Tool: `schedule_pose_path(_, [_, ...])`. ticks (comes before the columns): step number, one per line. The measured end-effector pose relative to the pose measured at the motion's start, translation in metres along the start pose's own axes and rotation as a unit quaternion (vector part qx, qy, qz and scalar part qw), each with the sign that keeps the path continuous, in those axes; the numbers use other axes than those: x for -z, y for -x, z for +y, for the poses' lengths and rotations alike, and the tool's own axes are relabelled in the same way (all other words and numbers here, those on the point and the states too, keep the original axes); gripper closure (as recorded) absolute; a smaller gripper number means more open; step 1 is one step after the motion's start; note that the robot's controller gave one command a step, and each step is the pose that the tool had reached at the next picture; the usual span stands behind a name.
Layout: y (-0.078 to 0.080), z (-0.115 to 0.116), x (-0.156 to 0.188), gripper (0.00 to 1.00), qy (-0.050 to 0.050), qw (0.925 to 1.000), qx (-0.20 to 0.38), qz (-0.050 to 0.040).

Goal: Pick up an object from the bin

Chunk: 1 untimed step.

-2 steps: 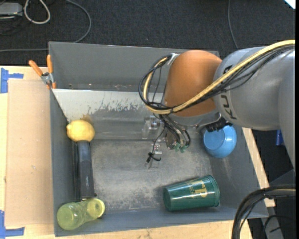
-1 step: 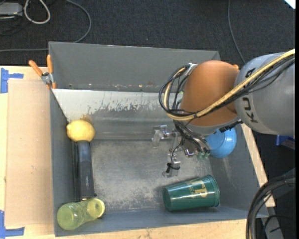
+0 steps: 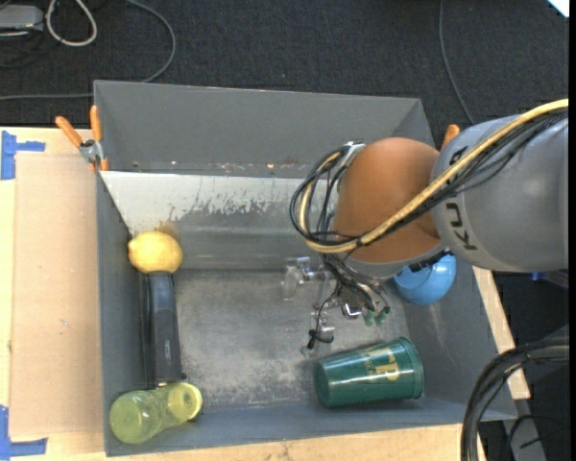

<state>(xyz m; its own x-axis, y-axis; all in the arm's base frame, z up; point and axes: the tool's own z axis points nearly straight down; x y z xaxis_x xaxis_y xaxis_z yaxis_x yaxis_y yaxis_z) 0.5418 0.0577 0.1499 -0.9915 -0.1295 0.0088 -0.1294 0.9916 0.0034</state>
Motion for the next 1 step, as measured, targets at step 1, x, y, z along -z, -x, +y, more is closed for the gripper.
schedule_pose_path(1, [-0.0496,-0.0722,0.0087,0.00,-0.002,1.0000,-0.001,-0.0008])
